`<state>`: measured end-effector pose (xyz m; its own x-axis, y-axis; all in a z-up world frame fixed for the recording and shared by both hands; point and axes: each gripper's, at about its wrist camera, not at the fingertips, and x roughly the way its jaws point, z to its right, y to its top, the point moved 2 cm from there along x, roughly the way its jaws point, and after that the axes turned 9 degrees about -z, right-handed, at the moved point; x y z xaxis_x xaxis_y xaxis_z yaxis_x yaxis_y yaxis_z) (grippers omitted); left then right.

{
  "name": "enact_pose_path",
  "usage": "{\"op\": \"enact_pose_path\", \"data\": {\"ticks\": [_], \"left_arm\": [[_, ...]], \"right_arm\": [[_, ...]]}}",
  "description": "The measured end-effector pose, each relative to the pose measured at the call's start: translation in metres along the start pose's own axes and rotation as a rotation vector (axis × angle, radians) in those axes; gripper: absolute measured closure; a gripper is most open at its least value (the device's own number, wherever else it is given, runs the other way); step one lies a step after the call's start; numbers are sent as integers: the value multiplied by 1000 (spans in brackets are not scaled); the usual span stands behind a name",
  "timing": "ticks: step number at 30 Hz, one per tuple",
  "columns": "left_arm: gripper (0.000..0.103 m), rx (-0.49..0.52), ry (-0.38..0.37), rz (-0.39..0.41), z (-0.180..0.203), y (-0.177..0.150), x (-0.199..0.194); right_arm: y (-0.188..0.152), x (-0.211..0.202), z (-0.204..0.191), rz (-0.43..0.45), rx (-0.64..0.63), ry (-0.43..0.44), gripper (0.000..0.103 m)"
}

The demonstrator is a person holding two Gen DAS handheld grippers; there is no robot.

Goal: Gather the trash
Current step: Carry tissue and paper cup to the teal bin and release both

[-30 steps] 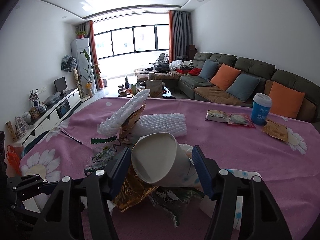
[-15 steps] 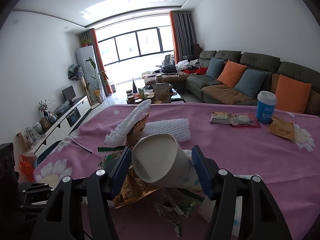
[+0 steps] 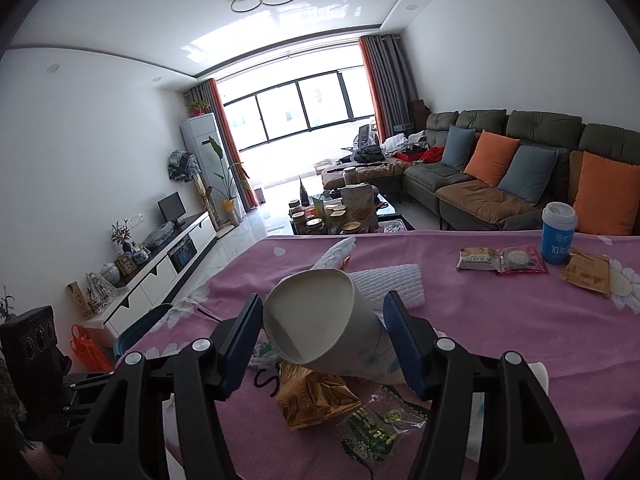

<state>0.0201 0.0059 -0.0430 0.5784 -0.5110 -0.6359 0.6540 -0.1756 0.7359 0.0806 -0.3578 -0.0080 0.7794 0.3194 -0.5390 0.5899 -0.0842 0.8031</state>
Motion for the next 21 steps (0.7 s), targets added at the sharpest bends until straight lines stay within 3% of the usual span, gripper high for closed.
{"op": "enact_pose_path", "data": {"ticks": [9,21], "left_arm": [[93,-107,141,64,-56,-1,-38],[93,-310,392,109,-168,-18,-88]], "right_arm": [[10,28,-55,-44,-65,184,43],[39,106,-175,-155,-206,450,43]]}}
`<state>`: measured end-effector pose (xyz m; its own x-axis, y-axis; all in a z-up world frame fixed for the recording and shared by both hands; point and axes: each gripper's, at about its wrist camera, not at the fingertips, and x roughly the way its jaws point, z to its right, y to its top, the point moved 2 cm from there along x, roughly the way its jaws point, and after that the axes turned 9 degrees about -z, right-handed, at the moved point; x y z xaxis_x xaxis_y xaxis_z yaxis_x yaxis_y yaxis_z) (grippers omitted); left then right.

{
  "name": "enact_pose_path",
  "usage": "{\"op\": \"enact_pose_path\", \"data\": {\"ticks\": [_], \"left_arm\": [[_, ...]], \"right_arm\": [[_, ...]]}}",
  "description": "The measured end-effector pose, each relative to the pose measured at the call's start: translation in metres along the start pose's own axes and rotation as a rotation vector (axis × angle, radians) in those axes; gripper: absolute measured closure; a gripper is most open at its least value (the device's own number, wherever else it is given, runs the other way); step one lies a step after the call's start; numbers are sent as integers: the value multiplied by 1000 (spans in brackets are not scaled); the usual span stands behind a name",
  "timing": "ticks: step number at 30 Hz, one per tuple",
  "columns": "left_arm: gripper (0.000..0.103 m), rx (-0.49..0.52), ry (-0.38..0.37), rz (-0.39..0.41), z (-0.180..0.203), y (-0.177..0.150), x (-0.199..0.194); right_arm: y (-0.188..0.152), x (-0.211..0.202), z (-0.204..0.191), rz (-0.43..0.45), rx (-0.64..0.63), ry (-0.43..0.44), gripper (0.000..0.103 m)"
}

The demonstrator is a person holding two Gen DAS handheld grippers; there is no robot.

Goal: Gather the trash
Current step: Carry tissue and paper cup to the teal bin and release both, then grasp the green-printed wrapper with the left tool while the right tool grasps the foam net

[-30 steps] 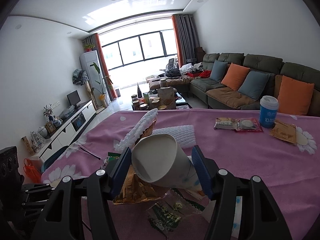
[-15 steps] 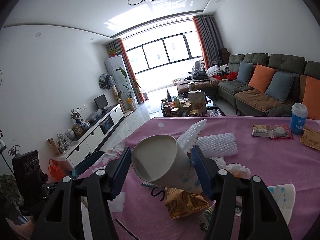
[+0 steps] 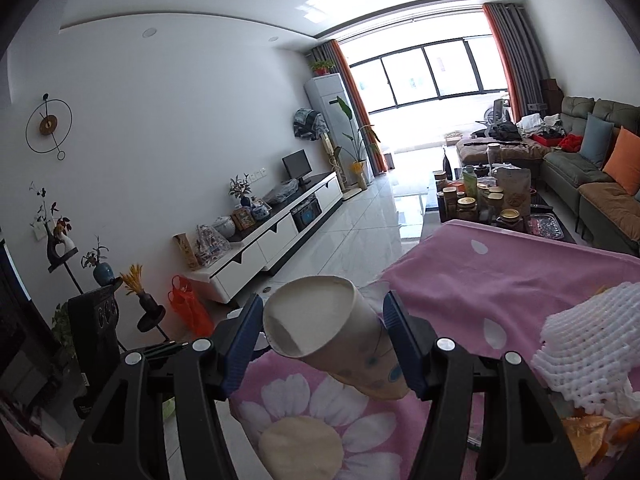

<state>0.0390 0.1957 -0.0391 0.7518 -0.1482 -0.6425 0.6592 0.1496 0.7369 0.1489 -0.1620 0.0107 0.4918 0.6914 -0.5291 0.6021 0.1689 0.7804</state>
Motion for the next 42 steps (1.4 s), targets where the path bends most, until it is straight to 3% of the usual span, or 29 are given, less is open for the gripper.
{"op": "enact_pose_path", "data": {"ticks": [7,17,31,36,42], "left_arm": [[93,-82,105,-13,-60,6,5],[93,-161,180,-74,-118,7,26],[86,-227,180,-153,-114,12,91],[70,-241,159,-163,-116,11,109],[67,-244,164,-137,-111,18,107]], "right_arm": [[20,65,-39,-80,-57,102,43],[23,150,-59,-180,-57,139,43],[8,216,-58,-345,-7,111,42],[7,214,-57,-353,12,110,40],[5,200,-55,-339,21,116,40]]}}
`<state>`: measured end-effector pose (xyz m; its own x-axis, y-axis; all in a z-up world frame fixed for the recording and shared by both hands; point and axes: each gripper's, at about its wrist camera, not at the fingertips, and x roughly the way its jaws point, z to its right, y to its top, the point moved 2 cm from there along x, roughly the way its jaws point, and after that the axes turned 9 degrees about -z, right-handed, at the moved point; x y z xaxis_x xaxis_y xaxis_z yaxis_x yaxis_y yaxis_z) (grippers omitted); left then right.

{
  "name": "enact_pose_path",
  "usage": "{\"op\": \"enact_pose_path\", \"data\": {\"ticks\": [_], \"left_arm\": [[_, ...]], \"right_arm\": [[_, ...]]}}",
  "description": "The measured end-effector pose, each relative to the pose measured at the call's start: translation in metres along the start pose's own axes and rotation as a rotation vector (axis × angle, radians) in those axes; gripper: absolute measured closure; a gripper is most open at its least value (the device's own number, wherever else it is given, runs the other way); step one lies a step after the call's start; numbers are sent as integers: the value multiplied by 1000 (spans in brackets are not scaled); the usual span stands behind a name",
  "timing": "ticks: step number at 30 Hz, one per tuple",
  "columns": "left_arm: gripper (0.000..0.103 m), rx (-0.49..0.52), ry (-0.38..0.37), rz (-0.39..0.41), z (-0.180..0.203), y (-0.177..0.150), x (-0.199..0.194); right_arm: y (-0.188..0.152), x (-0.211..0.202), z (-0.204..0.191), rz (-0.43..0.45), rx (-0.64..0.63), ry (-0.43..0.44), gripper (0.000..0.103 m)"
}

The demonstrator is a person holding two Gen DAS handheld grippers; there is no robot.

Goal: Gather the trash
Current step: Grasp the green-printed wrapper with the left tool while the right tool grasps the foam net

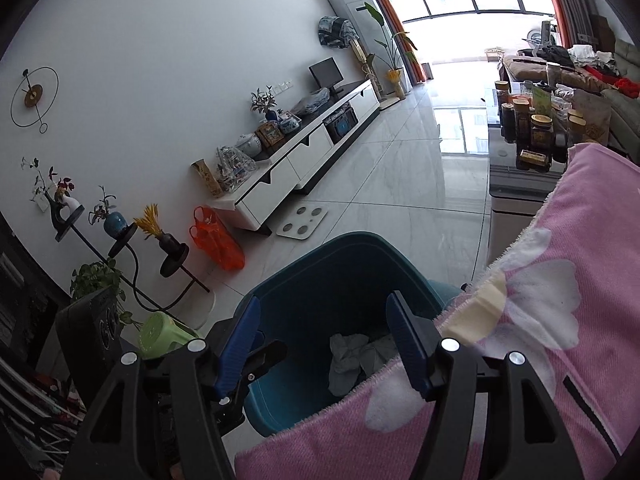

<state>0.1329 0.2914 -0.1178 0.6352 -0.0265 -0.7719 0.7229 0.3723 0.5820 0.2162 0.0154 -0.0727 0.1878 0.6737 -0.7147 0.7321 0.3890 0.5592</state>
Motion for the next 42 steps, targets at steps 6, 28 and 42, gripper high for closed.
{"op": "enact_pose_path", "data": {"ticks": [6,28,42], "left_arm": [[53,70,-31,100,31,-11,-45],[44,554,-425,-23,272,-100,-54],[48,659,-451,-160,327,-106,-21]], "right_arm": [[-21,-51,4,68,-31,-2,39],[-152,-270,123,360,203,-406,37],[-153,-266,174,359,320,-414,41]]}}
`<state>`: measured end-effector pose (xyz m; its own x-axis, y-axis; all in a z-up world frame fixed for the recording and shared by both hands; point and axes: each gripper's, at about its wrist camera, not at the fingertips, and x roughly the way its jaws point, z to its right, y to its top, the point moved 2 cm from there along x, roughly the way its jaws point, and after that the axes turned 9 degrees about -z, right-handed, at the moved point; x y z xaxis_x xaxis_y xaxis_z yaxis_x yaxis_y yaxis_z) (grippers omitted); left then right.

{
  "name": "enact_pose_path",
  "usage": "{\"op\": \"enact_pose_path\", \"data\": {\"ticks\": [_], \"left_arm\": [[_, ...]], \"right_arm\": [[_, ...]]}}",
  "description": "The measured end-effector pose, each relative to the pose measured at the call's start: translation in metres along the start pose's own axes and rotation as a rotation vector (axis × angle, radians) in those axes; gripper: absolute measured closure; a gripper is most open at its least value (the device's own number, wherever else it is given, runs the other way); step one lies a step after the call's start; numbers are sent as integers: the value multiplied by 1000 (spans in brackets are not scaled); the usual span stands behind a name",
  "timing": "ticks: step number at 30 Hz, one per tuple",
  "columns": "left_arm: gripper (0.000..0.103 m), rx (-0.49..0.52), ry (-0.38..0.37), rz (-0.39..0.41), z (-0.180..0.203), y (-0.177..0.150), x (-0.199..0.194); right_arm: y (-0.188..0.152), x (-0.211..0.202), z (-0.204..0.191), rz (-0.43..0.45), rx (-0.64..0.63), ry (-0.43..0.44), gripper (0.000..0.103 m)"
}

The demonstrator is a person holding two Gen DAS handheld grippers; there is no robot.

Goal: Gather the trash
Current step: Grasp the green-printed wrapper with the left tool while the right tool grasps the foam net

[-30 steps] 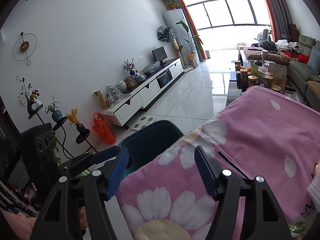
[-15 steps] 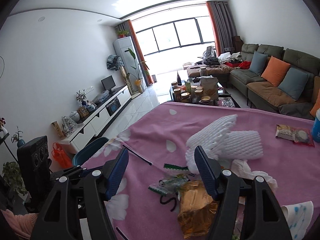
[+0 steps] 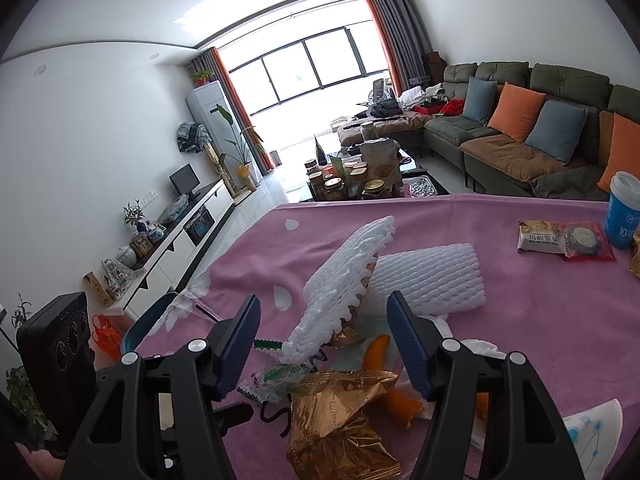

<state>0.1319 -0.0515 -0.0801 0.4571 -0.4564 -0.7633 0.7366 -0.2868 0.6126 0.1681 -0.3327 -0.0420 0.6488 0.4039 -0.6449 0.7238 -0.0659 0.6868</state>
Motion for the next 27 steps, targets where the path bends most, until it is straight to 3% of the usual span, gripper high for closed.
{"op": "enact_pose_path", "data": {"ticks": [9,12,14,17,22,27], "left_arm": [[72,-67,-67,-88,-14,1,25],[77,-74,-78,-78,-16,0,25],[83,-72,-80,-62,-17,0,22],[90,-67,-70,-44,-17,1,19],[101,-72,-55,-12,-19,0,10],[102,-75,-38,27,-22,-2,-3]], "right_arm": [[1,10,6,-30,32,26,58],[-1,10,6,-37,41,36,70],[-2,9,8,-39,49,47,84],[-3,9,9,-39,57,57,92],[-4,3,4,-23,46,79,94],[-1,-4,1,-3,30,101,94]]}}
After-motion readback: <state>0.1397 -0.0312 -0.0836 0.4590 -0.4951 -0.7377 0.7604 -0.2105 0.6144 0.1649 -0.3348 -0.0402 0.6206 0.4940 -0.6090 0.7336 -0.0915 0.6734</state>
